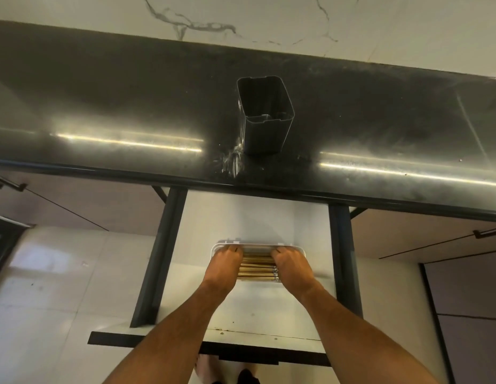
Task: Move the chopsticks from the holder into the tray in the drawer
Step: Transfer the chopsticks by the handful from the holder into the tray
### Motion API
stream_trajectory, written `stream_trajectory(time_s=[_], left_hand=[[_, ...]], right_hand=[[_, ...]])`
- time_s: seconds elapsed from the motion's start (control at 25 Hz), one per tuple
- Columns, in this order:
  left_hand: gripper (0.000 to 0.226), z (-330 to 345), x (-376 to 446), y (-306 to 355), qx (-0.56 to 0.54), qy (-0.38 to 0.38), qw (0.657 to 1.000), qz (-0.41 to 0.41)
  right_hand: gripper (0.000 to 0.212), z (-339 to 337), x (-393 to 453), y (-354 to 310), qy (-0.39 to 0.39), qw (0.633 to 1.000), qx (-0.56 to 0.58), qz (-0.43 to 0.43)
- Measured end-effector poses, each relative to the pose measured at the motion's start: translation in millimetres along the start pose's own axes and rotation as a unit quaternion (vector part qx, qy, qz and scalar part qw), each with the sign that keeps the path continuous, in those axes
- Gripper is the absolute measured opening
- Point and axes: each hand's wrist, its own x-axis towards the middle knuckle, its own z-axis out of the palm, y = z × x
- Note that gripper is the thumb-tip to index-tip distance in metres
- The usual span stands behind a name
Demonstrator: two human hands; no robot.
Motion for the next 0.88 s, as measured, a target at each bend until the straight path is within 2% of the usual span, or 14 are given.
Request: stream_trajectory(time_s=[0.08,0.16,0.24,0.28,0.32,0.4,0.52,0.68,0.88], left_hand=[[0.046,-2,-5,-3,0.006,0.026,1.0,0.003],[0.06,-3,-13,-3,-0.032,0.085,0.996,0.009],[0.047,-14,-20,4,-0.172,0.15,0.972,-0.05],[0.041,-17,-21,5,-0.238,0.173,0.949,-0.115],[0.04,-19,-20,6,-0.279,0.186,0.924,-0.186],[0.047,-15,-17,4,-0.333,0.189,0.875,-0.295],[0.038,-8,-17,4,-0.409,0.184,0.823,-0.348],[0.028,-3,-18,0,-0.438,0.189,0.806,-0.351],[0.025,-3,-18,-9,-0.457,0.179,0.802,-0.34]], right_hand=[[0.021,-2,-5,0,0.052,0.997,0.055,0.016],[0.016,-3,-12,1,0.159,0.979,0.125,0.038],[0.012,-6,-17,1,0.25,0.941,0.197,0.112],[0.017,-6,-17,2,0.268,0.913,0.249,0.178],[0.024,-7,-16,2,0.264,0.878,0.308,0.253],[0.036,-5,-14,5,0.208,0.807,0.415,0.365],[0.036,5,-14,7,0.16,0.741,0.509,0.408],[0.033,16,-18,7,0.16,0.719,0.513,0.441],[0.028,21,-18,9,0.152,0.724,0.491,0.46]])
